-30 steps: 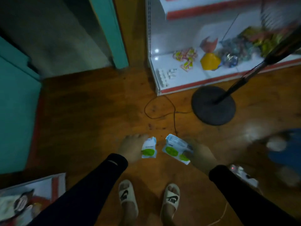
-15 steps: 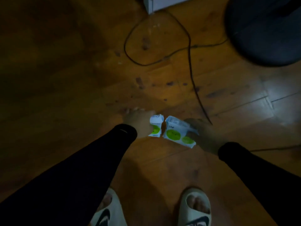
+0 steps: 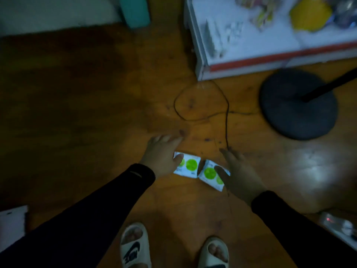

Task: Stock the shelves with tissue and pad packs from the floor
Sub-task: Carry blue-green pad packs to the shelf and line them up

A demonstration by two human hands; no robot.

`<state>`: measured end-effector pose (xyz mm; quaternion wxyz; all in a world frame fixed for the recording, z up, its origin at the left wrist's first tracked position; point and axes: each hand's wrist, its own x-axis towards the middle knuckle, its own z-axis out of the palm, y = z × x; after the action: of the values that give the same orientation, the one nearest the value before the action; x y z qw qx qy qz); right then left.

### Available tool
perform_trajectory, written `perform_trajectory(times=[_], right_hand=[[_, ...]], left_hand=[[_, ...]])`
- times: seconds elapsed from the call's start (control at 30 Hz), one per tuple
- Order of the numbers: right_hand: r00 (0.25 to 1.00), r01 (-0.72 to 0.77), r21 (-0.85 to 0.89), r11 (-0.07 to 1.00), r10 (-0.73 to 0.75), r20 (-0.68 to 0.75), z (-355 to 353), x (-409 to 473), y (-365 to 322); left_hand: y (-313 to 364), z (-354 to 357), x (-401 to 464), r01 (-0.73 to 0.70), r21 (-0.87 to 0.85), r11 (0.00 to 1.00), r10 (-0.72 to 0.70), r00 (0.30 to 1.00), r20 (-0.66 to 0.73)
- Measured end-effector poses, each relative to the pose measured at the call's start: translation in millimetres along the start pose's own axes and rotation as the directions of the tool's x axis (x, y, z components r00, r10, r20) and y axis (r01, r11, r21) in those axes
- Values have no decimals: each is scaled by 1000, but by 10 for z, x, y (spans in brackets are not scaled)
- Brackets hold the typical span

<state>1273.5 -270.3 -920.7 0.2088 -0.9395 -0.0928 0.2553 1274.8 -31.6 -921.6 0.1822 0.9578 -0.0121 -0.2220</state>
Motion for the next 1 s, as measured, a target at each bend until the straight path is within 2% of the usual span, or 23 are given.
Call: perform_trajectory(times=[0.13, 0.23, 0.33, 0.47, 0.53, 0.7, 0.83, 1.0], right_hand=[[955, 264, -21, 964, -264, -137, -1295, -274, -1236], [849, 453, -80, 888, -457, -267, -2338, -533, -2300], [711, 597, -141, 790, -602, -364, -3231, -961, -3340], [527, 746, -211, 632, -753, -395, -4054, -1725, -4386], [433, 807, -238, 540, -816, -384, -4297, -2133, -4763], [252, 913, -225, 339, -906, -342, -4535, -3178, -5754], [71, 981, -153, 123, -949, -307, -4431, -4058, -6577], [-214, 976, -93, -196, -940, -265, -4055, -5112, -7324]], left_hand=[[163, -1603, -788, 0, -72, 997, -14, 981, -194], [211, -2840, -1437, -2, -91, 996, -30, 934, -356], [235, -3954, -2222, 58, -60, 996, -82, 835, -545], [319, -5030, -3480, 215, 11, 977, -141, 681, -719], [418, -5354, -4217, 308, 16, 951, -177, 588, -790], [727, -5827, -6206, 518, -52, 854, -251, 323, -912], [967, -5933, -7681, 669, -157, 726, -345, 157, -926], [1114, -5654, -9099, 807, -323, 494, -481, -55, -875]])
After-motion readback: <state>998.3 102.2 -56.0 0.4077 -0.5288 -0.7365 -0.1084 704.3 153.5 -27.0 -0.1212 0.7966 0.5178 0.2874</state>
